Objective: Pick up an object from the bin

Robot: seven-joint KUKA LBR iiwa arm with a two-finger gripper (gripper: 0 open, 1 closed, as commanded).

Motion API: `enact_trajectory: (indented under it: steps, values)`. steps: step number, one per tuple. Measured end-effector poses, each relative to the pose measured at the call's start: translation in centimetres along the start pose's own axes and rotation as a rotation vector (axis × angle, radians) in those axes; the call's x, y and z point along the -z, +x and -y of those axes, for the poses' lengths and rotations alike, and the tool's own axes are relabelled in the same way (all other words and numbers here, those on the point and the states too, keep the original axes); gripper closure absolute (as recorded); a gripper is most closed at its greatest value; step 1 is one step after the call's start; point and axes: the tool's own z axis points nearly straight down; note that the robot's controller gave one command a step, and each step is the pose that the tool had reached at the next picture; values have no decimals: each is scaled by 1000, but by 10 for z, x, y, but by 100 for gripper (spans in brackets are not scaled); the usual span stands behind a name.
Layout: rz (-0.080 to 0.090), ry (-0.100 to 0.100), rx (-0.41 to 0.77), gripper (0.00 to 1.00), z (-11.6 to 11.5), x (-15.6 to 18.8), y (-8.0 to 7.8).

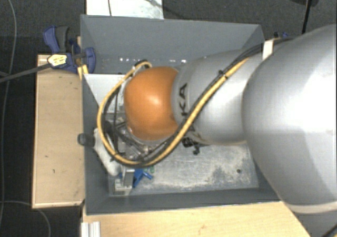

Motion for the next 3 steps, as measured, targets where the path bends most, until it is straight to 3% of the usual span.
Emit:
enact_trajectory:
  steps: [1, 2, 3]
  values:
    - [7, -2, -7, 0, 1, 5, -2]
    - [3, -2, 56, 0, 38, -17, -10]
    - [11, -5, -60, 100, 57, -20, -40]
